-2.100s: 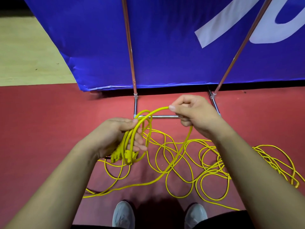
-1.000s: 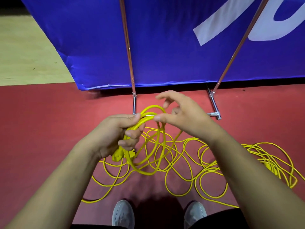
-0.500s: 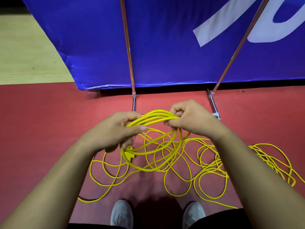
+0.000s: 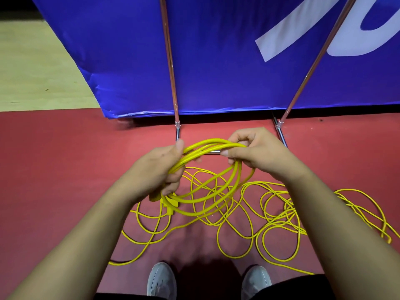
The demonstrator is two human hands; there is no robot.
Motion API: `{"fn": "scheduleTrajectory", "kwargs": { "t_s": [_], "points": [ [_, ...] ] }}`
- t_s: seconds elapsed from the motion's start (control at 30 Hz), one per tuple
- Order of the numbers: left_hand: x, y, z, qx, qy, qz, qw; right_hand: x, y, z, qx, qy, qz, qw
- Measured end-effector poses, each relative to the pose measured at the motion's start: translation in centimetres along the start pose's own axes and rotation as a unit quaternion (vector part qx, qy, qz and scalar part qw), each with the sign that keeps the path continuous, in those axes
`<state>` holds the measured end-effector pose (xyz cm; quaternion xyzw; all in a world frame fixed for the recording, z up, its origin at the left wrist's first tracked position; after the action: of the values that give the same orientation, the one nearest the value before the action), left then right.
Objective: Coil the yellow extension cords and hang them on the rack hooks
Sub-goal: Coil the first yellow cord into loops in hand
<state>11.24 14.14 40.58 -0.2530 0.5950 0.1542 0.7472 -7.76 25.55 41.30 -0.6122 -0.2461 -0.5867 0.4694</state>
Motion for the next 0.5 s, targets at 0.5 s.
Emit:
{"fn": "scheduleTrajectory", "kwargs": {
  "t_s": [0.5],
  "points": [
    [0.0, 1.2, -0.3, 0.056, -0.093, 0.215, 0.97, -1.0, -0.8, -0.7, 0.007, 0.0, -0.016, 1.0]
  ]
}}
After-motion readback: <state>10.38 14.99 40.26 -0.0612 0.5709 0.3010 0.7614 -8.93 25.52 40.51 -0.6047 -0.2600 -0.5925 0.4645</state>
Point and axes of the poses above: each hand's wrist, its own z-axis away from the middle knuckle, its own y-axis out of the palm, x = y × z, the point moved 2 cm from there along -z, towards the middle knuckle, and after that the axes turned 8 degrees about -x, right-handed, at the moved point
